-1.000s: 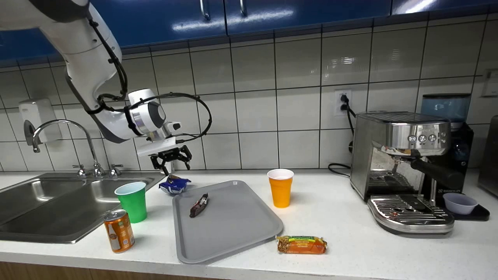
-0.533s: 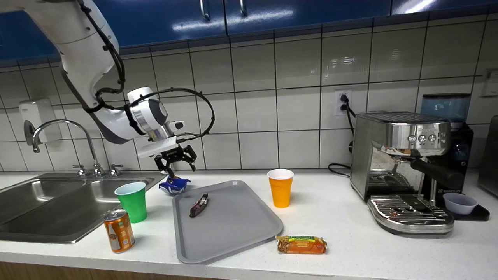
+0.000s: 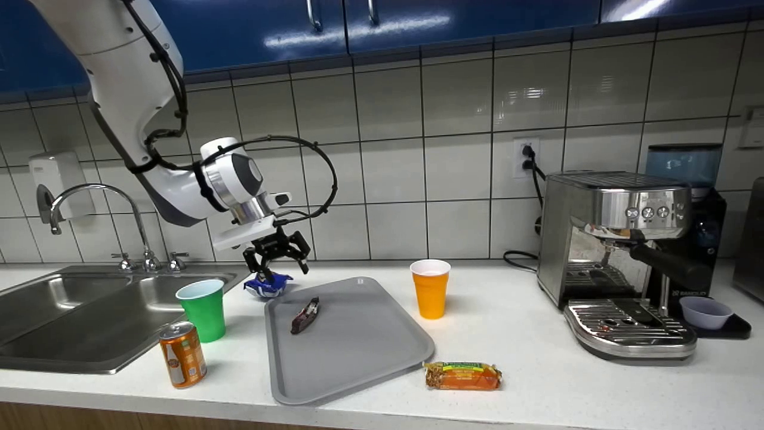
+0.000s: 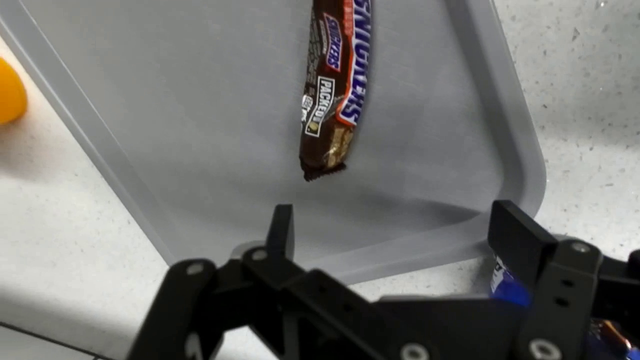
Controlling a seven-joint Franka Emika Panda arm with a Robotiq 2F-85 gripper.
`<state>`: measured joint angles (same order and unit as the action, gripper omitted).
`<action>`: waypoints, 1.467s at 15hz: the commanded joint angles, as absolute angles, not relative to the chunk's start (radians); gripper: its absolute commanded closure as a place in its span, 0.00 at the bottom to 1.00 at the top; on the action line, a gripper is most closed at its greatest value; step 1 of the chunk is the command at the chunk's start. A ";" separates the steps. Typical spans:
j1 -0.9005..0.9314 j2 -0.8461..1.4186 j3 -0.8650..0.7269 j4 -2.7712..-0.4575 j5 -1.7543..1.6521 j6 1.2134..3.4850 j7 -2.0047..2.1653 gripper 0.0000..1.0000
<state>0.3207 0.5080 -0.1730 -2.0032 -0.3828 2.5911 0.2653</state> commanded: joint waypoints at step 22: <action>0.189 0.532 -0.124 -2.073 -0.255 2.576 0.273 0.00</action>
